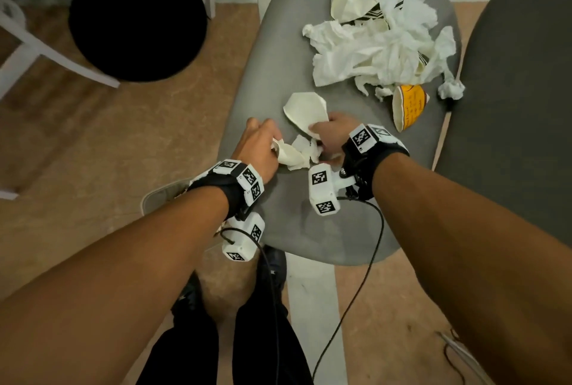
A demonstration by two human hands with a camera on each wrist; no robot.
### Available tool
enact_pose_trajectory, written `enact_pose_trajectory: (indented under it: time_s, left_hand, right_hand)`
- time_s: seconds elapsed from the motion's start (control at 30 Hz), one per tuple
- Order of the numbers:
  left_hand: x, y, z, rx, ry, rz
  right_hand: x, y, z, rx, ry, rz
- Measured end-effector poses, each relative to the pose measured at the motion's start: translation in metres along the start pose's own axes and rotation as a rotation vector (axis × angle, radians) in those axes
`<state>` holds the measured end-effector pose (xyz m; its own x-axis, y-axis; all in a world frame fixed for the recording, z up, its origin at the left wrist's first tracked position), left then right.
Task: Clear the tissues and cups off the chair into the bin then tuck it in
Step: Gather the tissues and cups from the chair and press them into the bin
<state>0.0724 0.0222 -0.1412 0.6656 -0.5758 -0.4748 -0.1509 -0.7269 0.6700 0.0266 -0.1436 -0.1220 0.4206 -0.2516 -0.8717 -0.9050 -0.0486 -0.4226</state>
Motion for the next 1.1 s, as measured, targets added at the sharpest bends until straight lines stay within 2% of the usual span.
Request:
enact_pose_trajectory:
  time_s: [0.1, 0.3, 0.5, 0.6, 0.73, 0.8, 0.97, 1.1]
  left_hand:
    - [-0.009, -0.007, -0.005, -0.006, -0.017, -0.037]
    - [-0.039, -0.040, -0.033, -0.059, 0.000, -0.089]
    - [-0.086, -0.113, -0.073, -0.203, 0.146, -0.171]
    - [-0.112, -0.164, -0.083, -0.211, 0.160, -0.247]
    - [-0.130, -0.231, -0.070, -0.223, 0.115, -0.328]
    - [-0.130, -0.259, -0.053, -0.230, 0.082, -0.366]
    - [-0.111, -0.308, -0.004, -0.240, -0.004, -0.451]
    - [-0.092, -0.335, 0.024, -0.338, -0.063, -0.511]
  right_hand:
    - [-0.007, 0.004, 0.028, 0.145, -0.132, 0.006]
    - [-0.019, -0.006, 0.075, 0.126, -0.112, -0.085]
    - [-0.033, -0.026, 0.162, 0.090, -0.176, -0.142]
    - [-0.031, -0.030, 0.219, 0.008, -0.208, -0.156]
    - [-0.007, -0.009, 0.289, -0.239, -0.214, -0.157]
    - [0.013, 0.010, 0.312, -0.278, -0.219, -0.140]
    - [0.084, 0.078, 0.332, -0.459, -0.204, 0.009]
    - [0.093, 0.096, 0.336, -0.597, -0.211, 0.024]
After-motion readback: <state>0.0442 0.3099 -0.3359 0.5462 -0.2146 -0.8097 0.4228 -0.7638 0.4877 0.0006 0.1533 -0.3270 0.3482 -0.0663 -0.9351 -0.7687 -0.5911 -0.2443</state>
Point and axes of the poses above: each hand's wrist, its own x-axis towards the middle knuckle, its own z-axis out of the palm, y = z × x, the point moved 4 cm from there along x, towards the middle knuckle, and after that the axes turned 10 degrees about -y, right-handed, at the moved point
